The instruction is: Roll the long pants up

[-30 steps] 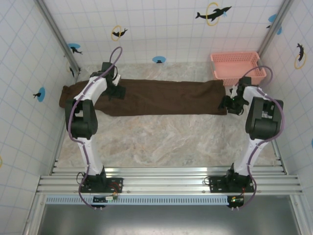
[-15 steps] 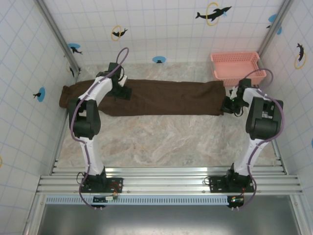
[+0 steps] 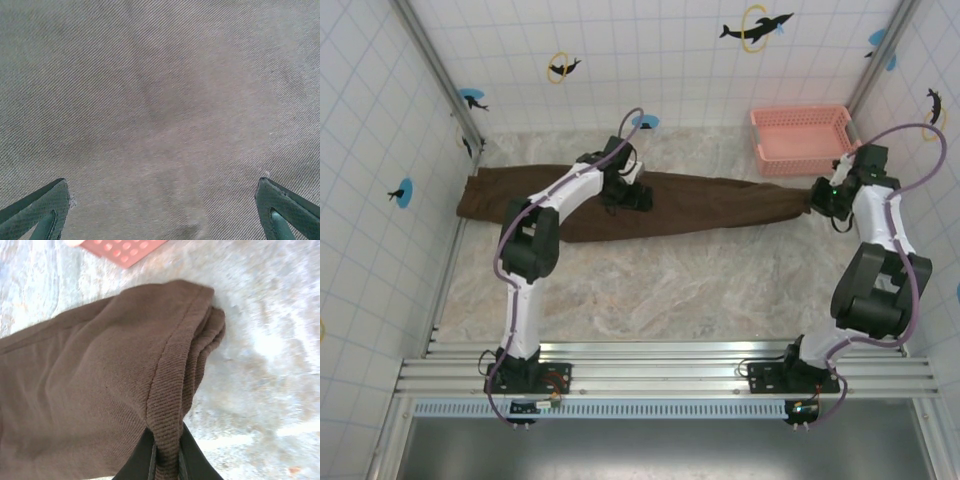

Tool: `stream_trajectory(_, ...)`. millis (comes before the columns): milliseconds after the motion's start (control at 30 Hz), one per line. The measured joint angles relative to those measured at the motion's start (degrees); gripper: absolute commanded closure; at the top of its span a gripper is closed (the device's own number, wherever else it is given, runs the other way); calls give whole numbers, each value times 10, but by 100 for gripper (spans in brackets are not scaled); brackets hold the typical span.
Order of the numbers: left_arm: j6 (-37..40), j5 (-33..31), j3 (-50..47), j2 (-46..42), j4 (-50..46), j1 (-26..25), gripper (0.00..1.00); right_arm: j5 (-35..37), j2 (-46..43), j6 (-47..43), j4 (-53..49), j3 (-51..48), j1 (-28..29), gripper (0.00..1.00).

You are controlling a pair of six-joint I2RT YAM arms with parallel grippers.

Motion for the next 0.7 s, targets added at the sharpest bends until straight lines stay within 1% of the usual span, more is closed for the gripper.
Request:
stream_trajectory(200,-45,25,0,22,21,-8,3,-11,0,-14,-16,14,-62,100)
stream_trajectory(333,-66,34,0,35,33,-20,3,-16,0,-14,-19,15,-85,100)
stream_trajectory(600,-106,36,37,70,72,-51,3,-52,-16,3,-13,33,-80,100)
stream_trajectory(700,-122,41,45,80,97,-60,3,-68,-26,21,7,42,-60,100)
